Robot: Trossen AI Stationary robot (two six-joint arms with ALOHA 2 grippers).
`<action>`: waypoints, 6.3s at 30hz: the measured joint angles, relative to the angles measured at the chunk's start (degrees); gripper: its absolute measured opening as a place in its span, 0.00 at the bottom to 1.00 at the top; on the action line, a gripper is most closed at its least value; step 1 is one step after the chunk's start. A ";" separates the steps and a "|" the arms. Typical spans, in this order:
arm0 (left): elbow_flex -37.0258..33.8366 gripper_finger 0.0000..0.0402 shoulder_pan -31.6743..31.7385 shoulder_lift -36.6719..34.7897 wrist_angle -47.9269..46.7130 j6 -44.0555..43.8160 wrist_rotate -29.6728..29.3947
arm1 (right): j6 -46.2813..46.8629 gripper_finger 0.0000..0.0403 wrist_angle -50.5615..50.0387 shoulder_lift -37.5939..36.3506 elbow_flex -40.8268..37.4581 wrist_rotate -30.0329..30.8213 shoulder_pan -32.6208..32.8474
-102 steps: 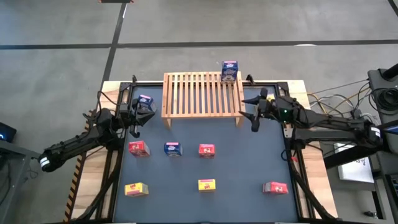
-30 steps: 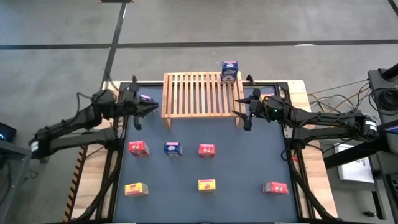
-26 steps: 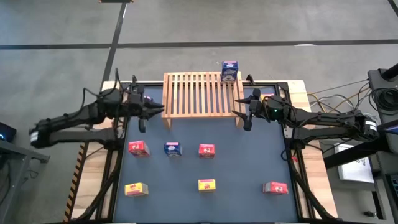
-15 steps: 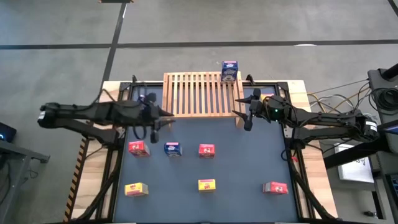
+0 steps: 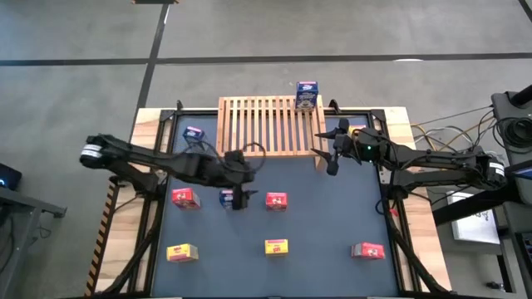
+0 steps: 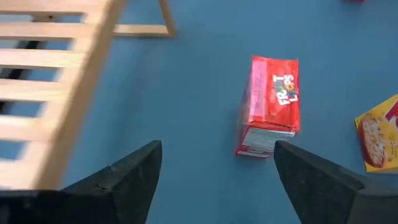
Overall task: Stack cereal on shelf
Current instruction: Put the top right red cereal box on the shelf
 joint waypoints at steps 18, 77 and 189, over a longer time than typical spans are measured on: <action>10.16 0.72 -2.29 7.62 -6.22 1.75 -0.01 | 1.96 0.58 -0.92 -0.61 0.00 -0.18 0.02; 14.60 0.44 -0.09 22.94 -4.23 3.18 7.50 | 2.75 0.58 0.03 -0.98 0.00 -0.40 0.02; 32.67 0.37 59.78 9.86 -30.39 50.88 30.09 | 7.01 0.58 0.37 -9.15 0.00 -4.43 0.02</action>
